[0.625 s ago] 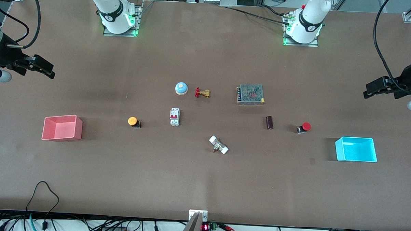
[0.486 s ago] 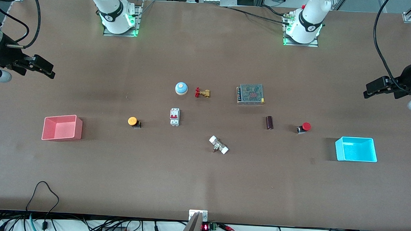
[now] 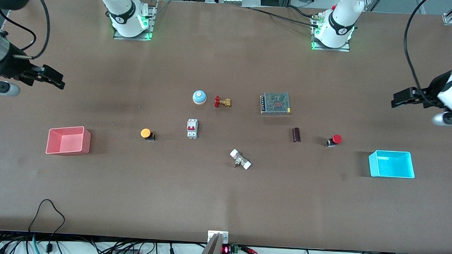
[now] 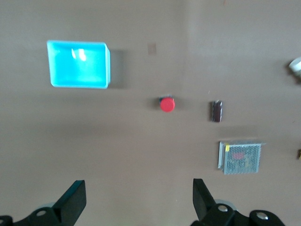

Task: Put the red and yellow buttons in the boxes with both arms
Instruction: 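Reach the left gripper to the red button while the right gripper moves out, then grasp the red button with the left gripper while the right gripper reaches yellow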

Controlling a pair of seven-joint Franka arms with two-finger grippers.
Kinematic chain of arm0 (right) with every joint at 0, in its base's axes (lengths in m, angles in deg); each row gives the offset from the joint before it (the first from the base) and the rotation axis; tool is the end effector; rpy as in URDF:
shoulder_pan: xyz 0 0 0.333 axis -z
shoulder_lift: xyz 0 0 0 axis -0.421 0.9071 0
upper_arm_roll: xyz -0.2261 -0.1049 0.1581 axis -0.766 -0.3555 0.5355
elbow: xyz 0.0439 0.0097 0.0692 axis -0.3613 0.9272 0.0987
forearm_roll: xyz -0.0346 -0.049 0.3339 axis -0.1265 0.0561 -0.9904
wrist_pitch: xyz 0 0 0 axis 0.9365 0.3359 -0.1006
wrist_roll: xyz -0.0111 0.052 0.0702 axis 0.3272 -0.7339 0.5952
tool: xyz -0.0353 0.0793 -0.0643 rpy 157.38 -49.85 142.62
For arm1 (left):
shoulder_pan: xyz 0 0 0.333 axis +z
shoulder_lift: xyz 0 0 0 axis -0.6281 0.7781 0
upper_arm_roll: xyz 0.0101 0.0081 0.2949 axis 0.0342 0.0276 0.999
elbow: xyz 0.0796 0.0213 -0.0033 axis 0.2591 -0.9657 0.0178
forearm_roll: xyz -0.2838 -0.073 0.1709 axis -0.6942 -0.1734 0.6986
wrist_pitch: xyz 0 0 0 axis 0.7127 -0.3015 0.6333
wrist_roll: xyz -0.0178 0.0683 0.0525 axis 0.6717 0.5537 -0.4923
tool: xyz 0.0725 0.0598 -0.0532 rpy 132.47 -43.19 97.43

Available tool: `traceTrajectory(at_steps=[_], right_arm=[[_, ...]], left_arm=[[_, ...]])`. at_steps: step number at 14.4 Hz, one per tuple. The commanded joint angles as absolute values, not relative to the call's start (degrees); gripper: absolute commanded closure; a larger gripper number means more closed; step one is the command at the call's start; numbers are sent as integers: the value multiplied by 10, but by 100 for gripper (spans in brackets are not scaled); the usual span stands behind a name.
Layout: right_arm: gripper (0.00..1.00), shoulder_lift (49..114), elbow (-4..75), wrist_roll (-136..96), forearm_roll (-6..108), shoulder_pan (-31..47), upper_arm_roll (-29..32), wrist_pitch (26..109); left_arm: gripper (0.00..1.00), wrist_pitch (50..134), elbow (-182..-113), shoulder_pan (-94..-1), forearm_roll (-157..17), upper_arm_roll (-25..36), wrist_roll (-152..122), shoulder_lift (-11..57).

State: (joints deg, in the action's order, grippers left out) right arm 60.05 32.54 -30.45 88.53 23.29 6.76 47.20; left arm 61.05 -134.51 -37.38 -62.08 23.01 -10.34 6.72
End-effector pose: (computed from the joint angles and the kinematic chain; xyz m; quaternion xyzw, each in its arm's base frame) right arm 0.5144 0.0137 0.5477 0.9992 -0.0310 -0.0261 0.0072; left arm 0.5329 0.0041 0.5389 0.9961 0.0214 -0.0847 0.0111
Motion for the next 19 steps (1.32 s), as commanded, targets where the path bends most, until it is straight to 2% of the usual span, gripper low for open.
traceTrajectory(at_steps=[1, 6, 12, 19], right_arm=[[0, 632, 312, -312, 878, 211, 65, 461], [0, 649, 313, -313, 877, 199, 65, 461], [0, 649, 313, -313, 877, 194, 65, 460], [0, 656, 316, -312, 875, 196, 65, 464]], left_arm=[[0, 622, -1365, -379, -613, 226, -100, 124], [0, 670, -1367, -397, -613, 225, -104, 217], [0, 696, -1369, -398, -617, 224, -105, 266], [0, 868, -1479, -402, -635, 223, -110, 265]])
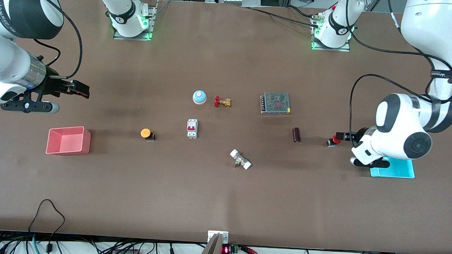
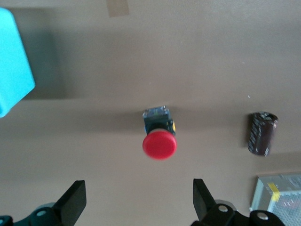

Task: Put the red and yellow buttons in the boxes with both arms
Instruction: 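Grasp the red button with the left gripper while the right gripper reaches yellow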

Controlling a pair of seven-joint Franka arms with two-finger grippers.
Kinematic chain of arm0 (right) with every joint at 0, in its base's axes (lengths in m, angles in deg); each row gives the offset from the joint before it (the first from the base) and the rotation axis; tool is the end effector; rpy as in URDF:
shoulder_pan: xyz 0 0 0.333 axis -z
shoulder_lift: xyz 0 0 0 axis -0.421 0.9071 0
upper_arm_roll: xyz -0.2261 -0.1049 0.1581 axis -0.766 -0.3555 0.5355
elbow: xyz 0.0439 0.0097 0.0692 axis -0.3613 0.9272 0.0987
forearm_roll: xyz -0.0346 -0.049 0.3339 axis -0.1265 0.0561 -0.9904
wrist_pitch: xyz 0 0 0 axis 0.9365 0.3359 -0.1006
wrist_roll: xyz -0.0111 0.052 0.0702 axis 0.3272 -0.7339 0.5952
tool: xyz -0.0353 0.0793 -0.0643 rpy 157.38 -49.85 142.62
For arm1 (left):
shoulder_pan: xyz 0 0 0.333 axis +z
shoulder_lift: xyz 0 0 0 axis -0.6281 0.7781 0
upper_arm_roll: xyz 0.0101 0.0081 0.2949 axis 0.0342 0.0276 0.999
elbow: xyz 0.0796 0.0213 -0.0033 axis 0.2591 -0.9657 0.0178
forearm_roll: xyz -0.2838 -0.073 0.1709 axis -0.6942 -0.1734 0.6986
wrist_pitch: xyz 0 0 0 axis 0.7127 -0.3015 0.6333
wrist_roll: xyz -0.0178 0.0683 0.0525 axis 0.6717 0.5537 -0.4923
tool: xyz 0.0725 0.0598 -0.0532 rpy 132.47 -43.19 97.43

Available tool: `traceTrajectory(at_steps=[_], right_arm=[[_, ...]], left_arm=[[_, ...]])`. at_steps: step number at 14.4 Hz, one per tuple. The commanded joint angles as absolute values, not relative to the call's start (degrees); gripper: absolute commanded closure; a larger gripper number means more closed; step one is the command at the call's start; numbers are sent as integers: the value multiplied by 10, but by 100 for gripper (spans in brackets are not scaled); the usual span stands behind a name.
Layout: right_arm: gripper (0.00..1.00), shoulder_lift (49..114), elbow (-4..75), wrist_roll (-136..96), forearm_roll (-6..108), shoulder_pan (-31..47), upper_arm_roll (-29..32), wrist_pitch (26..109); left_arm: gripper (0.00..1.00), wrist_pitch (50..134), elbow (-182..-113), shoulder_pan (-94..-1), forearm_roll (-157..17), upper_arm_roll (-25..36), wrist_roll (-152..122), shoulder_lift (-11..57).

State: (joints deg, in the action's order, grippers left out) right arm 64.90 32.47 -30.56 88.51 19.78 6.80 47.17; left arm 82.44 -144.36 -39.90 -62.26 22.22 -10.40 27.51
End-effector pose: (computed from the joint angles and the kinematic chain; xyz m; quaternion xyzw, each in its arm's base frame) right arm 0.5288 0.0470 0.5039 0.9976 -0.0008 -0.0676 0.0116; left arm 0.5804 -0.0274 0.2878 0.9862 -0.0007 -0.1651 0.0121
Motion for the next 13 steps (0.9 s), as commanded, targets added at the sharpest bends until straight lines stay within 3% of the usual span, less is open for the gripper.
traceTrajectory(at_steps=[1, 6, 12, 13], right_arm=[[0, 658, 316, -312, 875, 196, 65, 468], [0, 664, 364, -314, 832, 191, 65, 544], [0, 713, 457, -354, 836, 130, 66, 728], [0, 719, 467, -355, 837, 120, 65, 747]], left_arm=[[0, 886, -1495, -402, -645, 223, -112, 264], [0, 958, -1546, -402, -653, 214, -113, 268], [0, 972, -1547, -402, -653, 214, -111, 276], [6, 978, -1546, -403, -653, 214, -106, 278]])
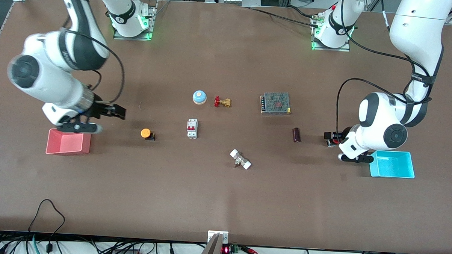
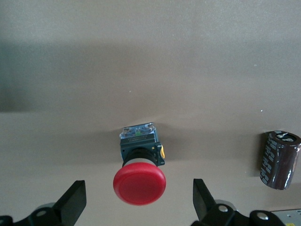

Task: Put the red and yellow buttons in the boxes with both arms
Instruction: 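Grasp the red button with the left gripper while the right gripper reaches yellow, then grasp the yellow button with the right gripper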

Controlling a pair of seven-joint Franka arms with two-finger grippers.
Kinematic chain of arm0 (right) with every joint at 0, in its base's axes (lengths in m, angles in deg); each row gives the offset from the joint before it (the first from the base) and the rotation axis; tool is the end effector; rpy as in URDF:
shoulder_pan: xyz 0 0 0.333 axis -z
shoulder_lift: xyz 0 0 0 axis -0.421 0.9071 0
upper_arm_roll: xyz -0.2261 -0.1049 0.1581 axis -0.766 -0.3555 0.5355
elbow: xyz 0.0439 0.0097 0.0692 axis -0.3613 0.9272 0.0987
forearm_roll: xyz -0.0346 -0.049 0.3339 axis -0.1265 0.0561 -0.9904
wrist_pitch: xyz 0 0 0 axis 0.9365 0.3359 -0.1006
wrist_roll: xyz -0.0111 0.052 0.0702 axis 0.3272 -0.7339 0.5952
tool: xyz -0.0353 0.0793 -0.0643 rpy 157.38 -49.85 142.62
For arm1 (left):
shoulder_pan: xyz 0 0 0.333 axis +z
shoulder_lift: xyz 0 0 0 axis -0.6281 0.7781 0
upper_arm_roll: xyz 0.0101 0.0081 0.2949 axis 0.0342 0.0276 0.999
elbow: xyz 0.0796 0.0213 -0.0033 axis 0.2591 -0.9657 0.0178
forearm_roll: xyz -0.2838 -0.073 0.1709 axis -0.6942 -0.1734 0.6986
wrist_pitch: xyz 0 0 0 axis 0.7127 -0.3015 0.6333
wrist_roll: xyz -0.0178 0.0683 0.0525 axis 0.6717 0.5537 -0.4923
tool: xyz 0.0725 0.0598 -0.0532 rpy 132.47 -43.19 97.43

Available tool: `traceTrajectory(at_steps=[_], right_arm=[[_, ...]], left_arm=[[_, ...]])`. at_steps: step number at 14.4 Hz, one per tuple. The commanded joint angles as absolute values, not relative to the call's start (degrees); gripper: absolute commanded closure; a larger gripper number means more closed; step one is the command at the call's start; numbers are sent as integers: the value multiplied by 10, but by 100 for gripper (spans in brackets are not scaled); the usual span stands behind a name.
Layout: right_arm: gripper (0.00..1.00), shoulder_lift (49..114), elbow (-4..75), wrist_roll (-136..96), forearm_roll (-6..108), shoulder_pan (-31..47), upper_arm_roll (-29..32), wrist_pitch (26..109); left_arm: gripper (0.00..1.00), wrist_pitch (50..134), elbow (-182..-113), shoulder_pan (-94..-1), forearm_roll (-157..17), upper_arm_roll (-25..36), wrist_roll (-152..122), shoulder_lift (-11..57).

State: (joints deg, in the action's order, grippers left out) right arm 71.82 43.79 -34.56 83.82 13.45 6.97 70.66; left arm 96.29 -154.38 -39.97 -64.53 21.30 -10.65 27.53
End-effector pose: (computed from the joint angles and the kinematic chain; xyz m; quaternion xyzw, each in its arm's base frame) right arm 0.5477 0.1171 0.3882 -0.9992 -0.0025 0.0280 0.0267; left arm 0.5612 -0.0377 0.2387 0.9906 0.0083 -0.1333 0.0300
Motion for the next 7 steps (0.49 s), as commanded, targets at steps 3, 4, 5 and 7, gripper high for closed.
traceTrajectory(at_steps=[3, 4, 5, 7], right_arm=[[0, 756, 474, -373, 870, 106, 66, 803], [0, 771, 474, -377, 889, 102, 71, 821], [0, 784, 472, -384, 901, 102, 74, 840], [0, 805, 470, -395, 903, 102, 80, 877]], left_arm=[[10, 985, -1544, -403, -652, 214, -103, 284], [11, 986, -1544, -403, -652, 214, -103, 285], [13, 989, -1544, -403, -652, 214, -103, 285], [25, 990, -1544, -403, -652, 214, -103, 286]])
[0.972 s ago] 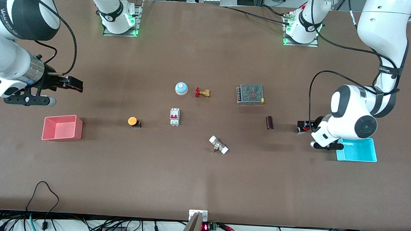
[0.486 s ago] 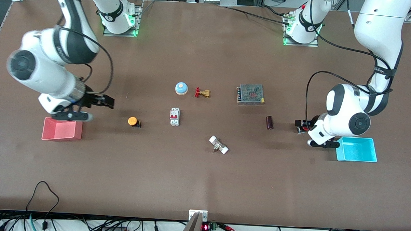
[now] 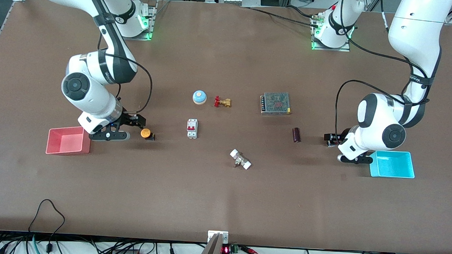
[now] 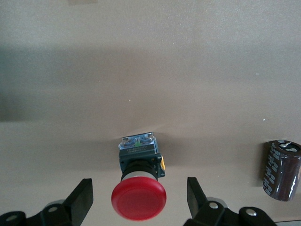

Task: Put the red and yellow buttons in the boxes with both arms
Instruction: 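Grasp the yellow button with the right gripper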

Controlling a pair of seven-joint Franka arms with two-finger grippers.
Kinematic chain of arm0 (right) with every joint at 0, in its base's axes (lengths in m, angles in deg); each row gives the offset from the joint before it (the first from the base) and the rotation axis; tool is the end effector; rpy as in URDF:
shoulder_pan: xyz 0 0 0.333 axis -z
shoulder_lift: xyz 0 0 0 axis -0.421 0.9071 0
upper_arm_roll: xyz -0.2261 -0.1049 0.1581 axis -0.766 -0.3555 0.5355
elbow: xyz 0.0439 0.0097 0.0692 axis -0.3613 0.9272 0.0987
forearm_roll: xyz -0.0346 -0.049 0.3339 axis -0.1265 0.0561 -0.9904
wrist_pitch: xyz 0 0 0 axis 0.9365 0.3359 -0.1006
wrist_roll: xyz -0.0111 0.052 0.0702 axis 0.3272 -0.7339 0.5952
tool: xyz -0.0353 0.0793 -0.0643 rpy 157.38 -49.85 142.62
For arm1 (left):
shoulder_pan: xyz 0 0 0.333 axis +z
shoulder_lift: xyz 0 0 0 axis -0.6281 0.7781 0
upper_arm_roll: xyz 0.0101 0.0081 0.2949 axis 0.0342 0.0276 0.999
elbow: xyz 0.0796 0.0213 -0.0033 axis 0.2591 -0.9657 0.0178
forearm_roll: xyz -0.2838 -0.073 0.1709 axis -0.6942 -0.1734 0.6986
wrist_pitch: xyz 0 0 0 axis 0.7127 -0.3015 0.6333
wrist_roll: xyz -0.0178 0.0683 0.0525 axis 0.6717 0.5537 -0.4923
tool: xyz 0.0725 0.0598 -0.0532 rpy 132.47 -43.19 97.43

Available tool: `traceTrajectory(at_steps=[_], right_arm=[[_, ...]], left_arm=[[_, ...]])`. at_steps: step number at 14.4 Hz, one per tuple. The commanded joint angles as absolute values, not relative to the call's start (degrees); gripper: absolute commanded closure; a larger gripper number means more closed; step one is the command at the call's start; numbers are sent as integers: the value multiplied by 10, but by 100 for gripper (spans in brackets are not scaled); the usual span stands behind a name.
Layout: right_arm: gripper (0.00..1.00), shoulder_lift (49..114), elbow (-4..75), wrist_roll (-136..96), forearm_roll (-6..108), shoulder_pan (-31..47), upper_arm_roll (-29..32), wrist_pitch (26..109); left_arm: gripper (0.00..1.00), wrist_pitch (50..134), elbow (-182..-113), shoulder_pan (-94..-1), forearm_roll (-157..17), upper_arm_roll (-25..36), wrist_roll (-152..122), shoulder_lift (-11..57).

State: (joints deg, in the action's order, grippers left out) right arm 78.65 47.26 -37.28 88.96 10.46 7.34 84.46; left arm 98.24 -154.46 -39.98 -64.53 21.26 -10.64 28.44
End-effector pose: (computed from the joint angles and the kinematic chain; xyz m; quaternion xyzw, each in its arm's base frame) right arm 0.5548 0.1485 0.3169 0.9995 0.0316 0.0089 0.0030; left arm 0.5635 -0.0380 0.2313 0.9917 0.0086 -0.1250 0.0304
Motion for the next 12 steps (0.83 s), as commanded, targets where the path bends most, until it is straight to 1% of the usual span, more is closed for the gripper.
traceTrajectory(at_steps=[1, 2, 3, 4, 6, 7, 10, 12], right_arm=[[0, 813, 469, -400, 903, 101, 84, 888], [0, 820, 469, -408, 904, 101, 86, 899], [0, 825, 469, -417, 904, 102, 90, 912], [0, 832, 469, -419, 904, 105, 93, 919], [0, 843, 469, -417, 905, 107, 93, 934], [0, 848, 469, -418, 905, 106, 93, 935], [0, 863, 470, -412, 905, 107, 93, 935], [0, 869, 470, -412, 905, 107, 94, 936]], left_arm=[[37, 989, -1545, -403, -652, 214, -103, 285], [49, 989, -1545, -403, -653, 214, -103, 285], [58, 989, -1545, -403, -653, 214, -103, 285], [66, 988, -1546, -403, -653, 214, -103, 284], [77, 984, -1546, -403, -653, 214, -103, 282], [82, 981, -1546, -403, -653, 214, -102, 281], [88, 972, -1544, -399, -653, 214, -103, 250], [90, 916, -1531, -394, -645, 222, -103, 209]])
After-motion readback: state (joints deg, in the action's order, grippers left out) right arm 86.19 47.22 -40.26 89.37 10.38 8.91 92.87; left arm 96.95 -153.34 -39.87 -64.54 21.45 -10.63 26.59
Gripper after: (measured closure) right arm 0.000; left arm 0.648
